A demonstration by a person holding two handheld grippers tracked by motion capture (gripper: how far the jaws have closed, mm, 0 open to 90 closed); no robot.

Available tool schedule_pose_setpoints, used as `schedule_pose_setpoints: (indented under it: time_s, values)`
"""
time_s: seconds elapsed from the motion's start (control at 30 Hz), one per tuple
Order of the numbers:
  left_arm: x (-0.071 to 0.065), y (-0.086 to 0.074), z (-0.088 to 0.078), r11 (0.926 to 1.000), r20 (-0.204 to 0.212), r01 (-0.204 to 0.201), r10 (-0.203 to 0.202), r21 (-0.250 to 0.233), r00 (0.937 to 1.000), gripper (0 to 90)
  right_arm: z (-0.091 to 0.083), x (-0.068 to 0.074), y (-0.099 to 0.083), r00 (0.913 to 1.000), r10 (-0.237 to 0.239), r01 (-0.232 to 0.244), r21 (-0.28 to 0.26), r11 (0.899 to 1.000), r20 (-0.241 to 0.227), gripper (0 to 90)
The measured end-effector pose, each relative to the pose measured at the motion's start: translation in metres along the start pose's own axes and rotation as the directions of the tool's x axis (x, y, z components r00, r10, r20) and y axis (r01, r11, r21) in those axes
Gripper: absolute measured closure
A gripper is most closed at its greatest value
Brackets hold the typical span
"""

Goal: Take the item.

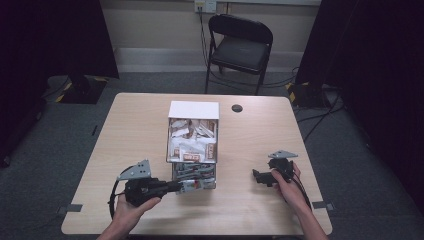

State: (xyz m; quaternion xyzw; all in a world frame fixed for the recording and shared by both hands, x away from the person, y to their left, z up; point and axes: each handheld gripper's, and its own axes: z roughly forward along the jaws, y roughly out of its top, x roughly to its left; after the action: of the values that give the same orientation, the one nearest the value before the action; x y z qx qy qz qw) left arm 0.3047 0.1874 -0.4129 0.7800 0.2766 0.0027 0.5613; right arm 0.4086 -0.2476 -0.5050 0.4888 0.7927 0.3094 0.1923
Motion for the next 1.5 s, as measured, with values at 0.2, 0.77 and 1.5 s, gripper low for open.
schedule_pose_setpoints:
  time_s: [0.2,0.77,1.5]
  values:
    - [-0.009,0.004,-0.01,0.9998,0.0,0.003,-0.003,-0.021,1.0,90.0,0.0,0.0,0.0,1.0,0.0,0.0,0.0,1.0,0.0,0.0]
    - [-0.013,0.02,-0.035,0.995,0.019,-0.011,0.013,-0.099,0.9997,90.0,0.0,0.0,0.0,1.0,-0.005,0.005,-0.002,1.0,-0.003,0.0]
    - [-0.014,0.037,-0.075,0.9813,-0.014,-0.04,0.038,-0.188,0.9992,90.0,0.0,0.0,0.0,1.0,-0.002,0.002,-0.001,1.0,-0.002,0.0]
